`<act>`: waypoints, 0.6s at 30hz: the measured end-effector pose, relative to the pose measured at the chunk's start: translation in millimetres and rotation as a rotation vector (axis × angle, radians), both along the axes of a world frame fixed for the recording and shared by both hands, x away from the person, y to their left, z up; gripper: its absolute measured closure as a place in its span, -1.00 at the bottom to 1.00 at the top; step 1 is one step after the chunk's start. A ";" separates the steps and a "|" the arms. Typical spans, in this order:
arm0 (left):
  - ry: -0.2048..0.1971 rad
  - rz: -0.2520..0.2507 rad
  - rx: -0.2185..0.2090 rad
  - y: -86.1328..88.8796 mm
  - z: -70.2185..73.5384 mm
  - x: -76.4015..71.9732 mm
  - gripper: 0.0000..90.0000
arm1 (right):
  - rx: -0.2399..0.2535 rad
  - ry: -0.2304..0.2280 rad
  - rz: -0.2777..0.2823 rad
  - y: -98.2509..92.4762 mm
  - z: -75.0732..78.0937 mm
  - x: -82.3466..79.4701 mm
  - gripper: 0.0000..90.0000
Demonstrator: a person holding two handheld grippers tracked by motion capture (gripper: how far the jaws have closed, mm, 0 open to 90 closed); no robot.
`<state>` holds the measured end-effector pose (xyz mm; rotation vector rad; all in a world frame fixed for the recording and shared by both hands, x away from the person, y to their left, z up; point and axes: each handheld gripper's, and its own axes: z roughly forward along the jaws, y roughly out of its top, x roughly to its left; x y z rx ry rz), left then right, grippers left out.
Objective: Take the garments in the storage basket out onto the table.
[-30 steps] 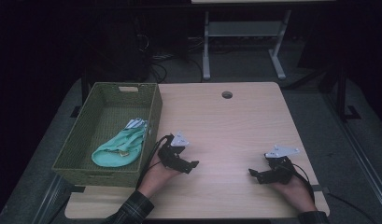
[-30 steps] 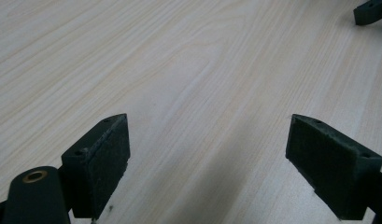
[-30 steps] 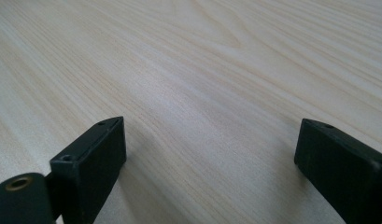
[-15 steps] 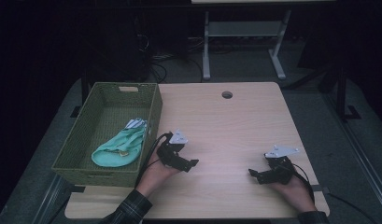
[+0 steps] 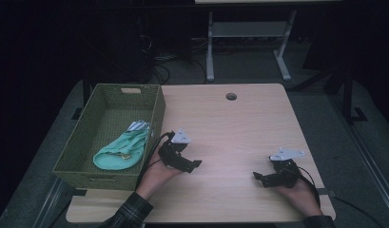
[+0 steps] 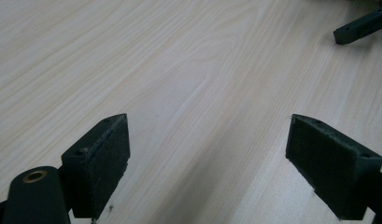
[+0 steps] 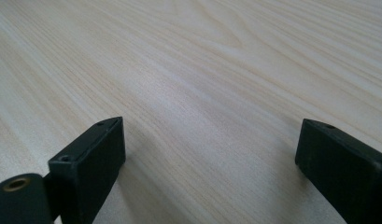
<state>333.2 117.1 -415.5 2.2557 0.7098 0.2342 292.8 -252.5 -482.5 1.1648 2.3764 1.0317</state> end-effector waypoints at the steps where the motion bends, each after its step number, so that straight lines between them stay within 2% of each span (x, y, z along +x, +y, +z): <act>1: 0.001 -0.002 -0.001 0.2 1.0 0.3 -0.71 | 0.000 0.001 0.000 0.0 0.0 0.0 -0.82; 6: 0.006 -0.008 -0.005 0.5 3.8 1.1 -0.71 | 0.000 0.001 -0.001 0.0 0.0 0.0 -0.82; 13: 0.013 -0.021 0.017 -1.2 8.9 3.2 -0.71 | 0.000 -0.001 0.002 0.2 -0.1 0.1 -0.83; 18: -0.008 -0.057 -0.004 -2.1 12.5 3.3 -0.70 | 0.000 -0.001 0.002 0.2 -0.1 0.1 -0.83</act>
